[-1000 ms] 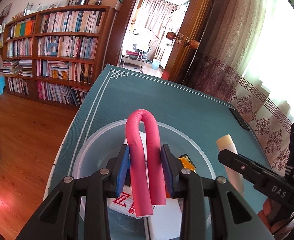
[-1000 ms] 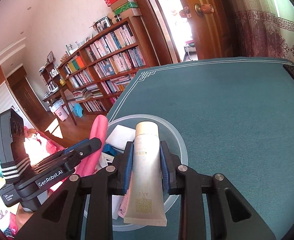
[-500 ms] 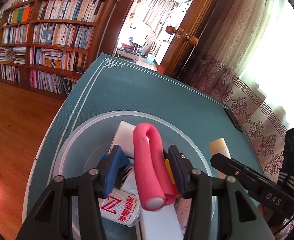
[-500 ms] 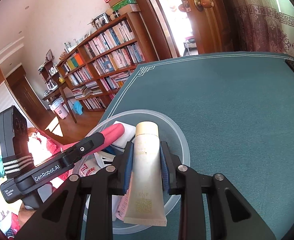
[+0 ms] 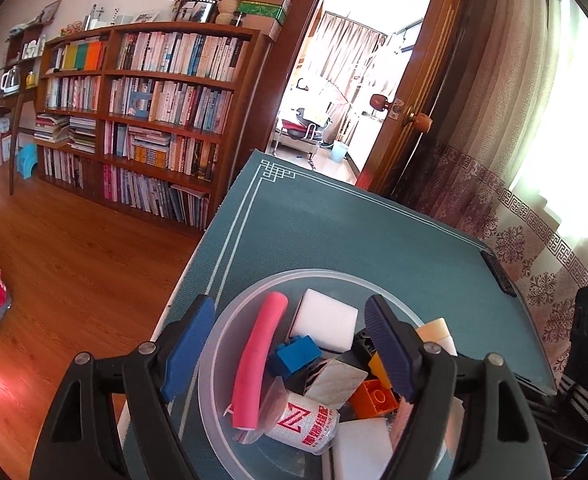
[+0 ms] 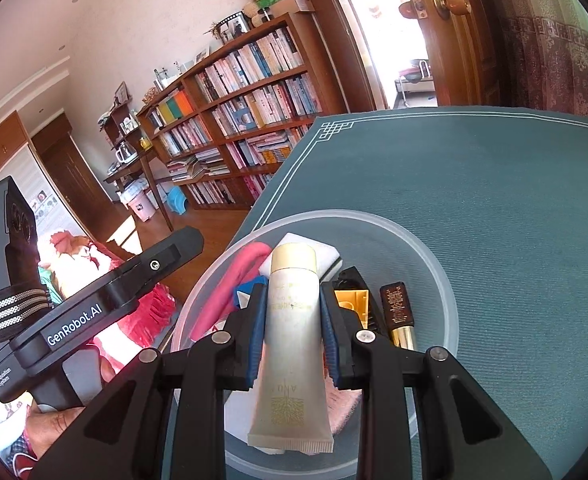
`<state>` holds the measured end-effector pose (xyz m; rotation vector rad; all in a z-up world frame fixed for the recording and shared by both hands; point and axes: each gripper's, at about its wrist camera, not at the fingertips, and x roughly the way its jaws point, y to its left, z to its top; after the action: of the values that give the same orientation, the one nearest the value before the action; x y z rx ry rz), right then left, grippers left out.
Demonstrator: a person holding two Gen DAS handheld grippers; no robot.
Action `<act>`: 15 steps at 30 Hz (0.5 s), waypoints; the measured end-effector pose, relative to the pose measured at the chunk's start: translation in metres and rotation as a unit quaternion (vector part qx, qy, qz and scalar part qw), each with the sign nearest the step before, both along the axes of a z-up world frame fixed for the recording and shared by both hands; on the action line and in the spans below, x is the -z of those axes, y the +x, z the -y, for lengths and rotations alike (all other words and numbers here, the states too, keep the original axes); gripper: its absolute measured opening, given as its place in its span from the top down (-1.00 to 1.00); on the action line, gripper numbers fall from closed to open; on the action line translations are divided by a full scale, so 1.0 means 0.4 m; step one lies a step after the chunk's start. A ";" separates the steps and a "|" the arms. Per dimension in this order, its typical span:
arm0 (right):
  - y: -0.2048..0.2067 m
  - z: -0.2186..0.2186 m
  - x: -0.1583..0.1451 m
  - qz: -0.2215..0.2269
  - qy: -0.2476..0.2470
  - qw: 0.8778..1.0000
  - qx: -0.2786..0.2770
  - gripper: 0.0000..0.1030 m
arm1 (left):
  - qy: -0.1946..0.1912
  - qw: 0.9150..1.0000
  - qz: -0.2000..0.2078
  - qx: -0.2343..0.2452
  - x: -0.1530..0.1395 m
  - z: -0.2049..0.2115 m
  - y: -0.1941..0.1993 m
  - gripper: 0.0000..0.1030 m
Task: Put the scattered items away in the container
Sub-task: 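Lower the foam tube into the bowl and open the left tool while the right tool lowers the cream tube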
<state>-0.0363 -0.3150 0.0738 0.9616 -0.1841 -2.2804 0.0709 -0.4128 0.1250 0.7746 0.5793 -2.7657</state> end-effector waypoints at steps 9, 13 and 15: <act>-0.023 0.044 0.012 0.003 0.010 1.000 -0.003 0.44 | 0.002 1.000 -0.001 -0.016 -0.001 0.026 0.013 -0.59; -0.021 0.032 0.014 -0.006 0.020 1.000 0.000 0.42 | -0.010 1.000 0.002 -0.018 0.001 0.022 0.015 -0.59; -0.018 0.016 0.019 -0.003 0.021 1.000 0.004 0.41 | -0.013 1.000 0.004 -0.018 0.000 0.021 0.014 -0.59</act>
<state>-0.0435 -0.3215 0.0661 0.9775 -0.1398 -2.3028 0.0764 -0.4211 0.1249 0.7632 0.5478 -2.7309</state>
